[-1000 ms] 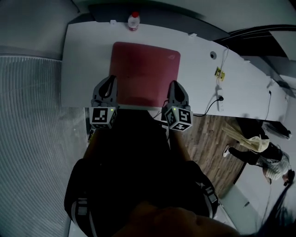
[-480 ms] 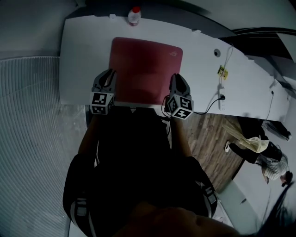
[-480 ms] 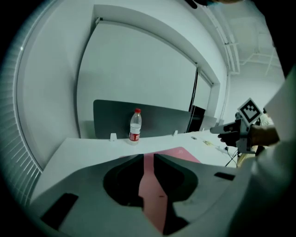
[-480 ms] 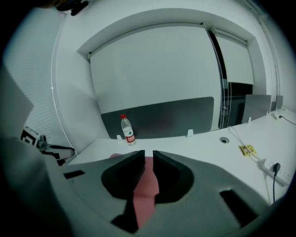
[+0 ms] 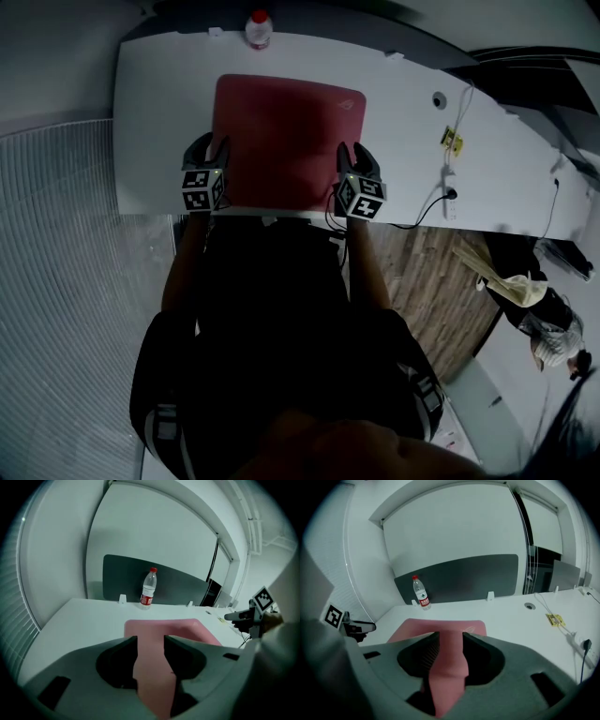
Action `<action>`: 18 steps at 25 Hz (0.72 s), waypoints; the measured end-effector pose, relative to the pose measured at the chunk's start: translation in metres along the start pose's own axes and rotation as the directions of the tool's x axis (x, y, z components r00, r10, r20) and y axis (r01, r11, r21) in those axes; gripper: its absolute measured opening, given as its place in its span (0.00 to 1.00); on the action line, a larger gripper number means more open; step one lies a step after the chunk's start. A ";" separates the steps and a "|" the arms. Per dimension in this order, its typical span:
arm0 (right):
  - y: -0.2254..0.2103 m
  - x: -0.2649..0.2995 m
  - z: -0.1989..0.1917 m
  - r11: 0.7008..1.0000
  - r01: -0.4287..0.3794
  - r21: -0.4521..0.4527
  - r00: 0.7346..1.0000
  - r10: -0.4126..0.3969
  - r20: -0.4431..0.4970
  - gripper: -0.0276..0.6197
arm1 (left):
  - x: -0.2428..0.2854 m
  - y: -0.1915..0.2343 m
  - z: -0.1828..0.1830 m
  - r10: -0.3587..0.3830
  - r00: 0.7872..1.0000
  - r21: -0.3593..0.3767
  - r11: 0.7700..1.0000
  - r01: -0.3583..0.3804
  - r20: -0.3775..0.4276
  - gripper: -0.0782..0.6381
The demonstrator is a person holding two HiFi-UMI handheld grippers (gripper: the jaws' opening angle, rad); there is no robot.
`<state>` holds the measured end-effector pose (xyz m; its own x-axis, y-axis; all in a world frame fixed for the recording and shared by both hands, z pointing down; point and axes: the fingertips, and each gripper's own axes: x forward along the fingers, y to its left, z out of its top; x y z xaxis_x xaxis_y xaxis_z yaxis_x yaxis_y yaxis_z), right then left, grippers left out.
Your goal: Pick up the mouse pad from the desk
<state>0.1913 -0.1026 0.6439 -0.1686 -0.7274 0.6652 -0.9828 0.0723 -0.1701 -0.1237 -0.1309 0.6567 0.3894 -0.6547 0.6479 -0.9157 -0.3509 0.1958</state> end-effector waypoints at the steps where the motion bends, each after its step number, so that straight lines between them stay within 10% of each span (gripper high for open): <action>1: -0.005 0.005 -0.006 1.000 0.001 0.000 1.000 -0.001 -0.023 0.27 | 0.005 0.002 -0.005 0.006 1.000 -0.004 1.000 -0.006 -0.017 0.33; 18: -0.072 0.072 -0.068 0.998 0.054 0.018 0.967 -0.047 -0.252 0.41 | 0.061 0.027 -0.044 0.033 0.979 -0.042 0.998 -0.042 -0.201 0.45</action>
<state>0.2447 -0.1136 0.7535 -0.1356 -0.5347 0.8341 -0.9888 0.0206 -0.1475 -0.1288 -0.1511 0.7335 0.3312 -0.5179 0.7887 -0.9346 -0.2947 0.1990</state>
